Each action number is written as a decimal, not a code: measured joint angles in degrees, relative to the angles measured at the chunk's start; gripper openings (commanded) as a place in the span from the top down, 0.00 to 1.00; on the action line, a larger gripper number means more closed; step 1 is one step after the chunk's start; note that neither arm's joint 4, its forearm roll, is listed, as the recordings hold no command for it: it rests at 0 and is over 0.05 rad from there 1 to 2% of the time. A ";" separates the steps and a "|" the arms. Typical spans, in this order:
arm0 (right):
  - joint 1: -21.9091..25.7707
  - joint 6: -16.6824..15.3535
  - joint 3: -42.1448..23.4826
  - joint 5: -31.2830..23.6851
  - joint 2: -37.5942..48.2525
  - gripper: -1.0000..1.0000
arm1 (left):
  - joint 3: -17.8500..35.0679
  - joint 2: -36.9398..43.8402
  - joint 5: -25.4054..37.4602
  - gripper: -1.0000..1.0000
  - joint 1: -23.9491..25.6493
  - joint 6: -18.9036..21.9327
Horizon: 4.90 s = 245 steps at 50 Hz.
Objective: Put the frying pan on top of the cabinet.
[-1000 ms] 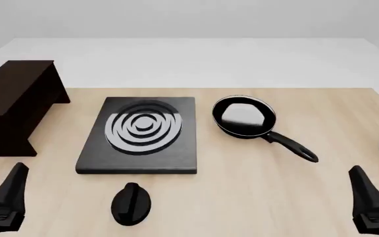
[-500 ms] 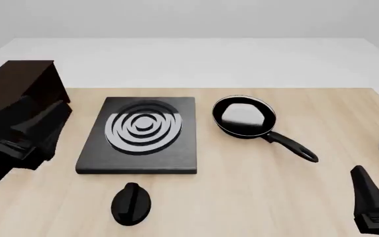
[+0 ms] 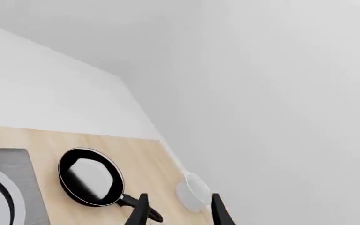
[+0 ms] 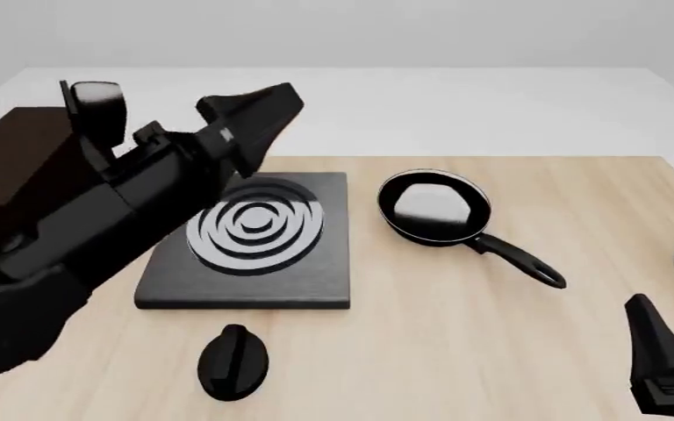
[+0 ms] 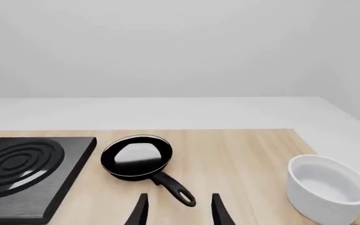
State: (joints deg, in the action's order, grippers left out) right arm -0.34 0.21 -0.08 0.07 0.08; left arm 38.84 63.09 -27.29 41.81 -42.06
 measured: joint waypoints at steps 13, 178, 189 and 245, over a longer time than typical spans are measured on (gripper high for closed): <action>-0.11 0.04 0.03 0.03 -0.01 0.00 | 6.33 14.47 -5.10 0.00 6.13 -15.56; -2.91 5.84 -0.31 0.33 0.70 0.00 | 45.82 74.22 -4.40 0.00 14.25 -36.31; -3.13 6.35 -0.23 0.59 0.97 0.00 | 47.43 74.92 -3.73 0.00 14.67 -36.25; -4.16 8.15 0.06 1.79 2.42 0.00 | 56.10 78.58 -0.27 0.00 15.40 -36.12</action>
State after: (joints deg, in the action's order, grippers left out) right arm -4.50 8.36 -0.02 1.87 2.50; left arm 94.94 141.68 -27.55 57.21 -78.17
